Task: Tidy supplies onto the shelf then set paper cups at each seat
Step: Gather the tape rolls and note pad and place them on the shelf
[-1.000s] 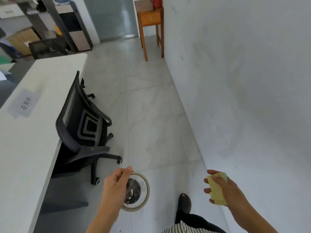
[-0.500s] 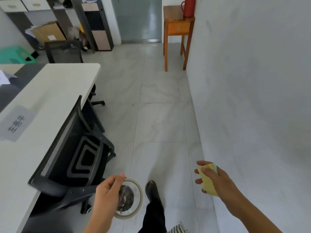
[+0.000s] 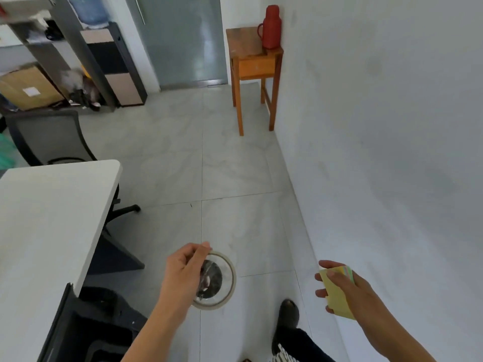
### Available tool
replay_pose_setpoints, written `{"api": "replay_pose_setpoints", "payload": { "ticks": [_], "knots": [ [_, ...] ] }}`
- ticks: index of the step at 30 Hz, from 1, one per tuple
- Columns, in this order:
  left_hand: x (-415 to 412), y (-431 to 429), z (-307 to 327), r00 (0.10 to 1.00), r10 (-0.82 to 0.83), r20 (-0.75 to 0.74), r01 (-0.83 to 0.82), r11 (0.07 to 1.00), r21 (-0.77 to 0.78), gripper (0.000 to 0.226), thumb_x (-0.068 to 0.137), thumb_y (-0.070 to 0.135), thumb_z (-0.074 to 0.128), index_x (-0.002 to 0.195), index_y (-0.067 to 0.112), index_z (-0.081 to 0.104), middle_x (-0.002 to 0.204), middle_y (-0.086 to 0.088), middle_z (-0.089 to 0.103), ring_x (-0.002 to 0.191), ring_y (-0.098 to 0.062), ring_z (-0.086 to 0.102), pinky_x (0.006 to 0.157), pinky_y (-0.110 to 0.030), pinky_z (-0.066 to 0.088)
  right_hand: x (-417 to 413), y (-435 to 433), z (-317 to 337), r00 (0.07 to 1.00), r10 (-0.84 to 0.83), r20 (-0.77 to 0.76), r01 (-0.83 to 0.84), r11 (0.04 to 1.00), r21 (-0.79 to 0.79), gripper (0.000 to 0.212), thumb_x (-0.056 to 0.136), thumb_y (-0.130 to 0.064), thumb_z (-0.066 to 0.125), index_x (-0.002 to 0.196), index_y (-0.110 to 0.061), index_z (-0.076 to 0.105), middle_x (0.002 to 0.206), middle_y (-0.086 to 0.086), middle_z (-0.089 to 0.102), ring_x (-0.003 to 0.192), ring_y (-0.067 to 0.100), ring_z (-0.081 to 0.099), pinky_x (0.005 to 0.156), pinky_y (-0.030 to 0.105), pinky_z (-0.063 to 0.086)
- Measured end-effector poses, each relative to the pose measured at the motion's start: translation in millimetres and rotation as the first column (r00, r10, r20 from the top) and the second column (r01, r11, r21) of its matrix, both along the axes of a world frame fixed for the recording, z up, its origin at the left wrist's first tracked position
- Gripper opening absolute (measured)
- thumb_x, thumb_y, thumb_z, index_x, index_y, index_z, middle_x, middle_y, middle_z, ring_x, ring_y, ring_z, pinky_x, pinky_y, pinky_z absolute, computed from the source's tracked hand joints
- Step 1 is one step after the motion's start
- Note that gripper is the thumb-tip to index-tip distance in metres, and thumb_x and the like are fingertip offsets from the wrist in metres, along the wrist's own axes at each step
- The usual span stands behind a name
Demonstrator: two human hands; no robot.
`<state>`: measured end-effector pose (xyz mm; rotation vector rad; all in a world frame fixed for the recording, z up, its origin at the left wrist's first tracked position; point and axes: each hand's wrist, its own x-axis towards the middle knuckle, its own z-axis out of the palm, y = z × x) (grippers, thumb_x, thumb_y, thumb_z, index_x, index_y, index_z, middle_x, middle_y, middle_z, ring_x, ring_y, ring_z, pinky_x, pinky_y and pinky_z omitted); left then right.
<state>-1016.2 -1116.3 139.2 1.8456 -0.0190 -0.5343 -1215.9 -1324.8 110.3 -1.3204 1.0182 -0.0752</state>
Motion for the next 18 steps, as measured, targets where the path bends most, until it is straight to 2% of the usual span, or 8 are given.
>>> {"api": "replay_pose_setpoints", "payload": {
  "ticks": [3,8,14,18],
  "knots": [
    [52.1,-37.7,-13.3,0.999,0.014,-0.029,-0.013,1.000,0.025,0.029,0.093,0.025,0.058,0.076,0.006,0.070,0.077,-0.030,0.063,0.068,-0.029,0.060,0.067,-0.035,0.048,51.6,-46.0,-14.4,1.000,-0.014,-0.027,0.014,1.000,0.012,0.019,0.096,-0.023,0.052,0.106,-0.027,0.068,0.107,0.009,0.071,0.093,0.032,0.070,0.081,0.046,0.055],
    [151.6,-108.1,-18.9,0.996,0.092,-0.013,-0.091,0.993,0.069,0.028,0.092,0.024,0.059,0.076,0.004,0.070,0.076,-0.031,0.061,0.070,-0.031,0.058,0.069,-0.040,0.047,158.9,-142.6,-23.7,1.000,0.003,-0.020,-0.003,1.000,-0.007,0.019,0.097,-0.026,0.051,0.108,-0.028,0.067,0.109,0.009,0.069,0.096,0.031,0.069,0.085,0.047,0.054],
    [263.9,-172.1,7.5,0.974,0.225,0.031,-0.225,0.974,0.011,0.025,0.092,0.024,0.058,0.078,0.009,0.071,0.074,-0.019,0.066,0.068,-0.027,0.062,0.064,-0.033,0.050,323.1,-233.4,16.8,0.978,0.207,0.028,-0.204,0.976,-0.076,0.017,0.094,-0.027,0.055,0.106,-0.030,0.067,0.109,0.008,0.069,0.092,0.025,0.070,0.082,0.043,0.054],
    [326.3,-183.3,-5.1,0.940,0.340,-0.001,-0.340,0.940,0.003,0.027,0.092,0.024,0.058,0.078,0.006,0.071,0.070,-0.016,0.064,0.066,-0.025,0.060,0.062,-0.030,0.049,430.2,-264.8,29.2,0.940,0.339,0.039,-0.334,0.937,-0.102,0.019,0.084,-0.038,0.064,0.102,-0.034,0.069,0.108,0.005,0.069,0.091,0.021,0.071,0.080,0.039,0.055]
  ]
}}
